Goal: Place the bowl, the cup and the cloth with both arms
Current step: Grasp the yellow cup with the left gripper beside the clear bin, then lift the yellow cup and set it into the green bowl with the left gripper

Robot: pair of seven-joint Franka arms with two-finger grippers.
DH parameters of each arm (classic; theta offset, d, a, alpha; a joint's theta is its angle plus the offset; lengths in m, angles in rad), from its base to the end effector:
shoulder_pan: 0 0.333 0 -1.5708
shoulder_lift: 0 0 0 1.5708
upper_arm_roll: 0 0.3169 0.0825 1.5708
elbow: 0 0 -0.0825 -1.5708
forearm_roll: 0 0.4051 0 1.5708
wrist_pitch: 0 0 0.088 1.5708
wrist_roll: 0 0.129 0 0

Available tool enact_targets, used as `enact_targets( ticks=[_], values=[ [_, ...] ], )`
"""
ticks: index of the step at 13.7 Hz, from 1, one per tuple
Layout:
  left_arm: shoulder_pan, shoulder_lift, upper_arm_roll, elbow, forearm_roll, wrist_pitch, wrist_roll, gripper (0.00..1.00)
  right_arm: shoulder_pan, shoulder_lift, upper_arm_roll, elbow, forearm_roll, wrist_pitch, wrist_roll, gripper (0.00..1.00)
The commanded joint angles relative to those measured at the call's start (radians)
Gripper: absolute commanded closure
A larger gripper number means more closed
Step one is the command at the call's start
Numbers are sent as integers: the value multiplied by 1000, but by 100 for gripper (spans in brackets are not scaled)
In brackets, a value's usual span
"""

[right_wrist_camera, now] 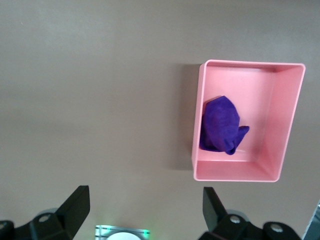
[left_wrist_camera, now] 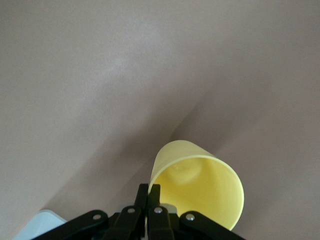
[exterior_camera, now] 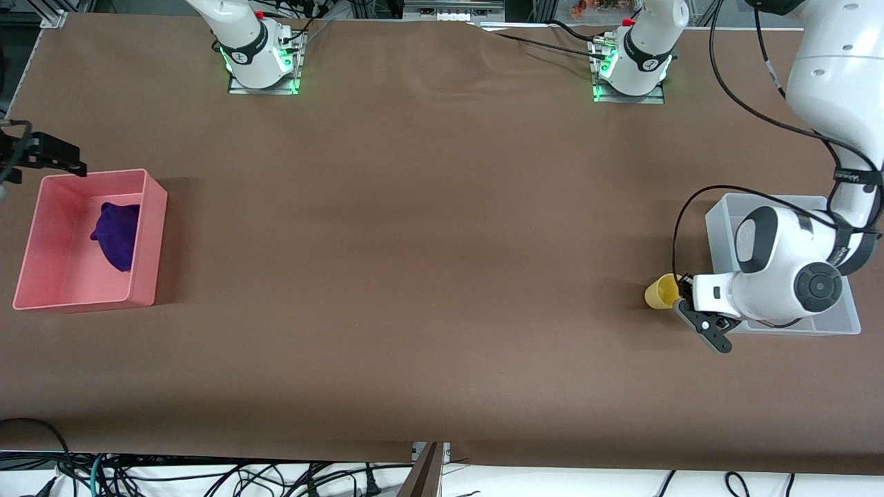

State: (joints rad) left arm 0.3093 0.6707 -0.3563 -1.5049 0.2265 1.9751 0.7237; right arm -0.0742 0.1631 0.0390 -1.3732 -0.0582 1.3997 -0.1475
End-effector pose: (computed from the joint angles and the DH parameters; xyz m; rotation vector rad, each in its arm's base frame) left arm 0.7063 0.0179 0.2454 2.8059 -1.2235 -0.2120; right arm 0.6037 -0.0315 0.5892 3.0907 0.1643 -0.2180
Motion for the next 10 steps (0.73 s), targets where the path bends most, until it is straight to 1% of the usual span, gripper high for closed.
enact_targets(
  ticks=[1,3,5,6,7,10],
  values=[
    [11,-129,-3,0,4,-157,42,100,-10,-22,19,2,15,-53,45,0],
    [43,-198,7,2,16,-252,104,100,-13,-24,18,-3,17,-71,48,0],
    [126,-212,17,-5,27,-275,207,100,-13,-22,13,-3,17,-71,46,0],
    [167,-201,19,-14,74,-263,239,100,-12,-11,10,2,14,-73,46,0],
    [221,-177,19,-15,94,-234,246,100,-18,-4,9,8,15,-73,40,0],
    [283,-114,20,-57,135,-72,269,100,-15,-1,12,13,12,-59,36,0]
  ],
)
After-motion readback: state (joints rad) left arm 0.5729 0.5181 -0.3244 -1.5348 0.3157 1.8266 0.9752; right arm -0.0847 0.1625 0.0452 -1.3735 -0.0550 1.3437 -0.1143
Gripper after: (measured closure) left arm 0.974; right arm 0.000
